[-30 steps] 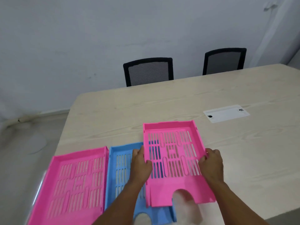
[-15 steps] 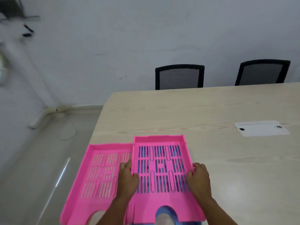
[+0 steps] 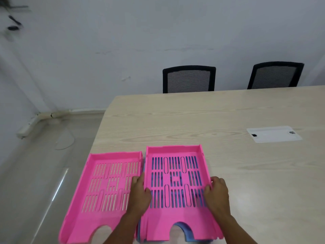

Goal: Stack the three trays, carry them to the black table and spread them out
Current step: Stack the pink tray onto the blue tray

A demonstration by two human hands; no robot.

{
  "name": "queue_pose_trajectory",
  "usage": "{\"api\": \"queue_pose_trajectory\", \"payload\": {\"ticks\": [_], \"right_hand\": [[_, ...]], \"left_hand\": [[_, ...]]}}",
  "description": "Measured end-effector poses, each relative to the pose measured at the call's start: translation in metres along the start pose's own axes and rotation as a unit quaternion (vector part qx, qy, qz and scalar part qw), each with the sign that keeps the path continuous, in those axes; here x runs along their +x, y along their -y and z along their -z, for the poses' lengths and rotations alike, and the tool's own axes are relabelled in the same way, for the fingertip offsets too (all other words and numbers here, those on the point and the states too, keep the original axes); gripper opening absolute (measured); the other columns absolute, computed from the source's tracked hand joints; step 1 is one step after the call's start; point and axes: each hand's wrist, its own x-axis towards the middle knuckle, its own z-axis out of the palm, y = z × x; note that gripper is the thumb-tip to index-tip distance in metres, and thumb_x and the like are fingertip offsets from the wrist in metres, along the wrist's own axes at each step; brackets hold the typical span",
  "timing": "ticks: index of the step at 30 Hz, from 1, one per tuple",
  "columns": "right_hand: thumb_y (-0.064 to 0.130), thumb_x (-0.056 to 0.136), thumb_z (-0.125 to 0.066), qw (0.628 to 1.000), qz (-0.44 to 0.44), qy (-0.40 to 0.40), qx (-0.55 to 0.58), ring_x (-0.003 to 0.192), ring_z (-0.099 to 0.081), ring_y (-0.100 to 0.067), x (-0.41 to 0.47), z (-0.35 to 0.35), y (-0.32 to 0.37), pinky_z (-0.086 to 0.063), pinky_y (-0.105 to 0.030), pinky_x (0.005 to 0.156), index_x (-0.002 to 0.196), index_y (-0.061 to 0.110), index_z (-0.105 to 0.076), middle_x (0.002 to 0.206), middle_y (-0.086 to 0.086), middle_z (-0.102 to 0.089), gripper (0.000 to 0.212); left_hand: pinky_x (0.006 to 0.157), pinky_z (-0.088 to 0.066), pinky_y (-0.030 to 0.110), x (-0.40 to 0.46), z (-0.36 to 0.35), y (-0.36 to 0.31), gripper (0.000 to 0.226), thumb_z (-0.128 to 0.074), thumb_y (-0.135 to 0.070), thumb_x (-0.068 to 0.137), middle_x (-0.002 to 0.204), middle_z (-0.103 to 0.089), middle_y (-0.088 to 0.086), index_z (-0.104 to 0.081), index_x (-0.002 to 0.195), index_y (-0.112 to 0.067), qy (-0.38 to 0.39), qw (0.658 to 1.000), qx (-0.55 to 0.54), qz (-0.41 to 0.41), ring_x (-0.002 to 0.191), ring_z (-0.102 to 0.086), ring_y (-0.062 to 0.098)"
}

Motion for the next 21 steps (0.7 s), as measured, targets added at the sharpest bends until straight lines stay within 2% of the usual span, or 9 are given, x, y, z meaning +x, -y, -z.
{"api": "queue_pose_trajectory", "payload": {"ticks": [4, 7, 10, 14, 18, 21], "right_hand": [[0.004, 0.091, -0.052, 1.0, 0.005, 0.008, 0.005, 0.084, -0.058, -0.021, -0.001, -0.001, 0.0, -0.057, -0.04, 0.079, 0.108, 0.004, -0.061, 0.098, -0.006, -0.054, 0.019], [0.005, 0.091, -0.052, 1.0, 0.009, 0.01, 0.007, 0.084, -0.058, -0.021, -0.002, -0.004, 0.002, -0.057, -0.041, 0.079, 0.108, 0.005, -0.06, 0.099, -0.007, -0.053, 0.019], [0.004, 0.092, -0.051, 1.0, 0.011, 0.012, 0.008, 0.081, -0.056, -0.018, -0.001, -0.007, 0.002, -0.054, -0.037, 0.076, 0.108, 0.005, -0.06, 0.098, -0.007, -0.053, 0.018], [0.002, 0.092, -0.05, 1.0, 0.019, 0.018, 0.002, 0.077, -0.054, -0.017, 0.001, -0.01, 0.001, -0.049, -0.033, 0.072, 0.105, 0.004, -0.061, 0.097, -0.008, -0.053, 0.017], [0.003, 0.093, -0.047, 0.999, -0.001, 0.051, -0.01, 0.076, -0.055, -0.019, 0.004, -0.013, 0.0, -0.053, -0.035, 0.073, 0.1, 0.003, -0.059, 0.099, -0.011, -0.052, 0.014], [0.004, 0.094, -0.046, 0.997, -0.013, 0.072, -0.017, 0.075, -0.054, -0.017, 0.005, -0.016, -0.003, -0.055, -0.036, 0.074, 0.099, 0.004, -0.058, 0.098, -0.011, -0.051, 0.013]], "left_hand": [[0.05, -0.048, 0.01, 0.001, 0.0, 0.001, 0.067, -0.05, 0.005, 0.093, 0.115, -0.041, 0.001, -0.027, 0.153, -0.014, -0.024, 1.0, 0.011, 0.005, 0.065, -0.051, 0.006], [0.047, -0.048, 0.009, 0.002, 0.001, 0.003, 0.068, -0.051, 0.005, 0.092, 0.125, -0.042, 0.005, -0.026, 0.153, -0.014, -0.027, 1.0, 0.011, 0.012, 0.062, -0.051, 0.007], [0.047, -0.048, 0.008, 0.001, 0.0, 0.004, 0.069, -0.05, 0.005, 0.093, 0.139, -0.039, 0.008, -0.025, 0.153, -0.014, -0.026, 0.999, 0.019, 0.019, 0.066, -0.054, 0.006], [0.048, -0.044, 0.003, 0.001, -0.001, 0.006, 0.066, -0.049, 0.005, 0.093, 0.145, -0.035, 0.008, -0.027, 0.153, -0.013, -0.034, 0.999, 0.018, 0.025, 0.071, -0.046, -0.006], [0.054, -0.046, 0.013, 0.002, 0.0, 0.008, 0.064, -0.048, 0.002, 0.095, 0.147, -0.034, 0.01, -0.026, 0.153, -0.014, -0.035, 0.999, 0.02, 0.023, 0.073, -0.057, 0.008], [0.054, -0.04, 0.007, 0.001, 0.0, 0.007, 0.063, -0.047, -0.001, 0.097, 0.152, -0.03, 0.011, -0.024, 0.154, -0.014, -0.038, 0.998, 0.045, 0.016, 0.083, -0.054, 0.004]]}}
